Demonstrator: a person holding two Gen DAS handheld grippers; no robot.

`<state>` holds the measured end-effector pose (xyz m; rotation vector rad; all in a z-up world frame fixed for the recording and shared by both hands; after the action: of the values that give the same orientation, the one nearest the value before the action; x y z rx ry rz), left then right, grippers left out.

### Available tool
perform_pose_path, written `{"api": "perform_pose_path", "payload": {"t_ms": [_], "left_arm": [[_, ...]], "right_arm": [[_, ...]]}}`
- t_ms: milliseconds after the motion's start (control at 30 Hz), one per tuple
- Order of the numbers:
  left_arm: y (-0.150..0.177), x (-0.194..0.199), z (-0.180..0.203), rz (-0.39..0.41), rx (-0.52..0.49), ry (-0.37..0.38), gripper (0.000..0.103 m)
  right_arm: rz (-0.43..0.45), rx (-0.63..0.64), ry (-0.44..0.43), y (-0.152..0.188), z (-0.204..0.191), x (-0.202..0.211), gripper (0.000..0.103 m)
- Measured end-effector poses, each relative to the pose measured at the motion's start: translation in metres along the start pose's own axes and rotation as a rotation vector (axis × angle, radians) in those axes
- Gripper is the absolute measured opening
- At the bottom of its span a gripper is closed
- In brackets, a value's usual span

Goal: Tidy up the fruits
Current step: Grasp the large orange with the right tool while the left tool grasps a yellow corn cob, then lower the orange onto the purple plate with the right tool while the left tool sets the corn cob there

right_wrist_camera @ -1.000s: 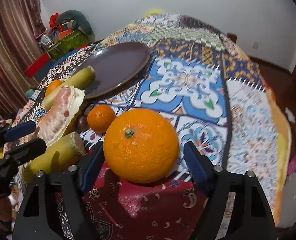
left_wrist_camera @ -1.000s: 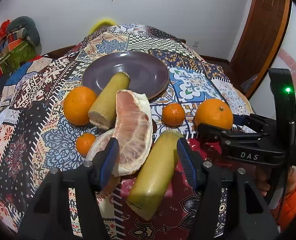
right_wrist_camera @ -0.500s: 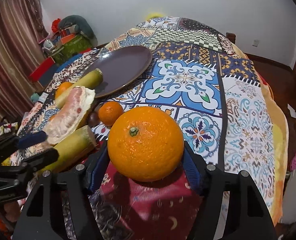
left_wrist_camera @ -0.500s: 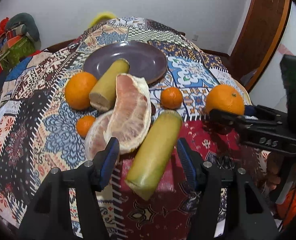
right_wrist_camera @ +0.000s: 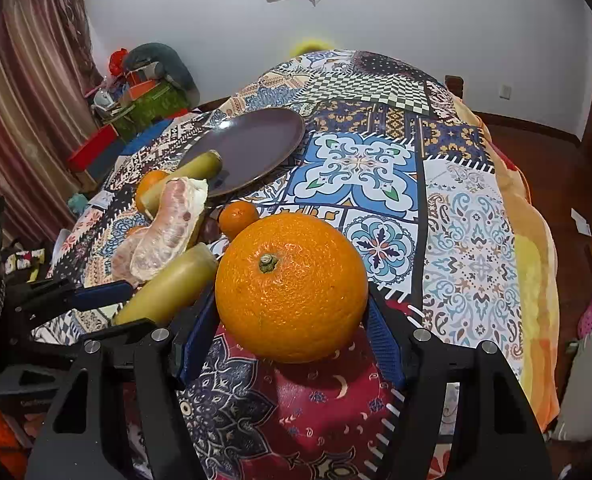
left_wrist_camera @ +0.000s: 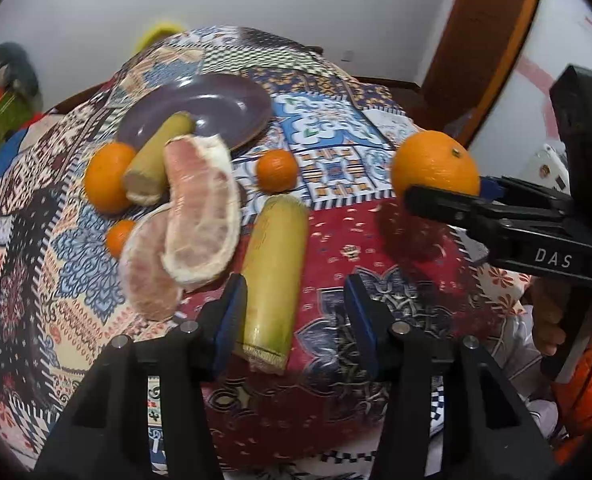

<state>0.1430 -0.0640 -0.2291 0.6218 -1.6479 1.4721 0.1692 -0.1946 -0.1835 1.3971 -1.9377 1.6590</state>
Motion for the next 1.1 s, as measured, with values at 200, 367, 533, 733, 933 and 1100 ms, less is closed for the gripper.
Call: {"api": "perform_pose_path", "payload": {"t_ms": [200, 367, 533, 733, 933, 1100], "left_arm": [[-0.013, -0.019, -0.001, -0.02, 0.003, -0.052, 0.05], [-0.015, -0.037, -0.006, -0.064, 0.011, -0.035, 0.05], [-0.014, -0.054, -0.005, -0.094, 0.027, -0.017, 0.048], [-0.025, -0.064, 0.001, -0.083, 0.02, -0.019, 0.046], [-0.023, -0.061, -0.006, -0.06, 0.055, -0.03, 0.038], [-0.023, -0.051, -0.006, -0.048, 0.059, -0.032, 0.038]], "right_arm": [[0.019, 0.005, -0.006, 0.0, -0.003, 0.009, 0.065], [0.025, 0.009, -0.002, 0.001, -0.004, 0.012, 0.065], [0.025, 0.005, -0.004, 0.001, -0.004, 0.011, 0.065], [0.012, -0.007, -0.003, 0.002, 0.001, 0.006, 0.065], [0.008, -0.016, 0.002, 0.002, 0.004, 0.005, 0.065], [0.012, -0.019, 0.0, 0.0, 0.003, 0.005, 0.065]]}}
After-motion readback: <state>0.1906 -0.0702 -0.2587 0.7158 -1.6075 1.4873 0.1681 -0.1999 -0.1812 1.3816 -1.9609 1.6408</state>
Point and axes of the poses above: each gripper's, at about its wrist camera, not at the fingertips, and x roughly against the way its jaws point, z to its right, y to its underside, the point moved 3 cm from there along -x, roughly the way its jaws point, and after that the axes turned 6 degrees about -y, right-handed, at the moved point
